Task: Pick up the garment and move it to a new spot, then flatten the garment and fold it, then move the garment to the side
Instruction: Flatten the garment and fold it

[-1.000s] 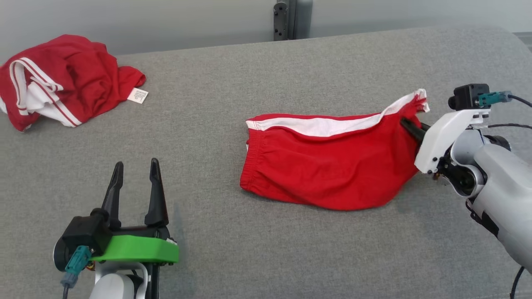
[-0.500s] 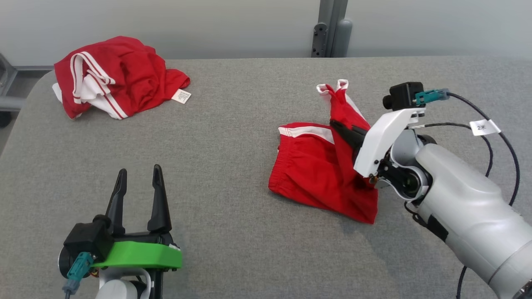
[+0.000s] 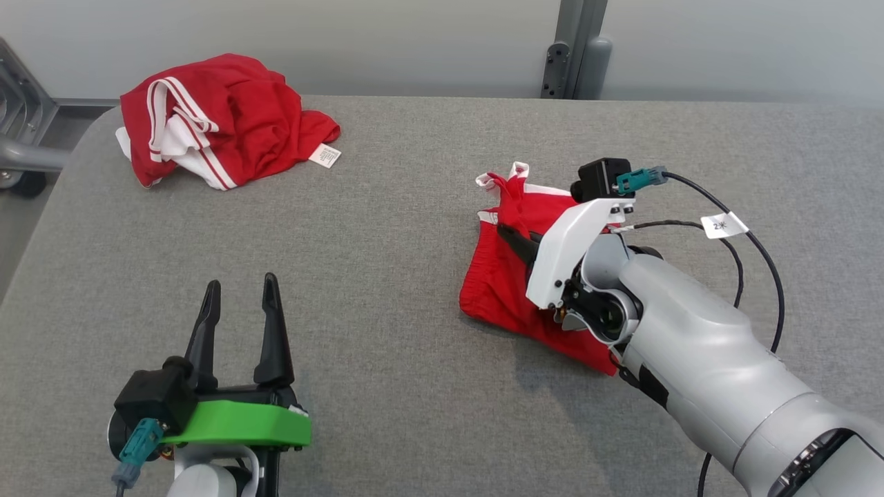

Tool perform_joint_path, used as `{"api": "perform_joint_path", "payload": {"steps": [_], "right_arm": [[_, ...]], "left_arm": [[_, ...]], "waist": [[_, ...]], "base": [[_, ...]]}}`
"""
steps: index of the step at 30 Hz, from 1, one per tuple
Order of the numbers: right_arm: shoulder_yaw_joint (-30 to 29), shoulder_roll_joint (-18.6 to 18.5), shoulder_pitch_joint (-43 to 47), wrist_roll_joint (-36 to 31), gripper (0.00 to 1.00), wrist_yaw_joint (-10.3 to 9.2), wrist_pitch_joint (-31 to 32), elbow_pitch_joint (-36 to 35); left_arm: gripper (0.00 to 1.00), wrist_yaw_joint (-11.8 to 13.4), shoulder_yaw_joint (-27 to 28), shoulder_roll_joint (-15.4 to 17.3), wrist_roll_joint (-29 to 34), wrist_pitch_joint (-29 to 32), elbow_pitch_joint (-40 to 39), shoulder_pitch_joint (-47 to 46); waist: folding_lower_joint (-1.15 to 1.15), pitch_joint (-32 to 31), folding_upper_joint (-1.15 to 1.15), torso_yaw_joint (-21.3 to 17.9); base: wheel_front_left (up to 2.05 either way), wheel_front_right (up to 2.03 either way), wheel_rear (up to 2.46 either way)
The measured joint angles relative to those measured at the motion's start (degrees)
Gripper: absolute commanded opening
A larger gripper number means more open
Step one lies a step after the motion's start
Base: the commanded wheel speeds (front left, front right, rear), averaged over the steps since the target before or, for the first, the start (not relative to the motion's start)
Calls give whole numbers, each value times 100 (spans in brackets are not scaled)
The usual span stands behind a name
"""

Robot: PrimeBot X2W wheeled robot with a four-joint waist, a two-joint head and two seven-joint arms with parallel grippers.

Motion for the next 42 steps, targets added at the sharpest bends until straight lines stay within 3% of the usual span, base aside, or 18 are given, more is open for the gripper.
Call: {"api": "perform_joint_path", "payload": {"steps": [1, 8, 13, 19, 26, 27, 28, 32, 42], "right_arm": [[11, 43, -10, -8, 100, 0, 13, 36], [67, 143, -113, -29, 100, 0, -44, -37], [-9, -80, -123, -27, 100, 0, -286, -229], [-181, -437, -119, -100, 100, 0, -833, -421], [-130, -748, 45, -734, 100, 0, -1783, -504], [-109, -753, 97, -835, 94, 0, -1872, -494], [-100, -744, 154, -910, 60, 0, -1938, -482], [21, -603, 464, -1207, 0, 1, -2078, -350], [13, 4, 826, -1728, 0, 1, -2190, 461]], "left_arm": [[100, -4, -7, -2, 0, 0, 8, -1], [100, -23, -2, -16, -19, -1, 30, -4], [100, -31, 10, -21, -33, -9, 15, -3], [100, -45, 9, -24, -31, -9, -9, 0], [100, -46, 0, -26, -7, -9, -46, 10], [100, -45, -2, -27, -7, -9, -52, 15], [100, -45, 0, -27, -7, -9, -56, 23], [100, -48, -15, -29, -7, -9, -63, 43], [100, -56, -63, -32, -7, -9, -56, 40]], "waist": [[0, -1, 0, 4], [0, -18, 0, -35], [0, -29, 0, -120], [0, -44, 0, -255], [0, -76, 0, -405], [0, -82, 0, -421], [0, -87, 0, -434], [0, -83, 0, -428], [0, -29, 0, -110]], "base": [[0, 0, 0], [0, 0, 0], [0, 0, 0], [0, 0, 0], [0, 0, 0], [0, 0, 0], [0, 0, 0], [0, 0, 0], [0, 0, 0]]}}
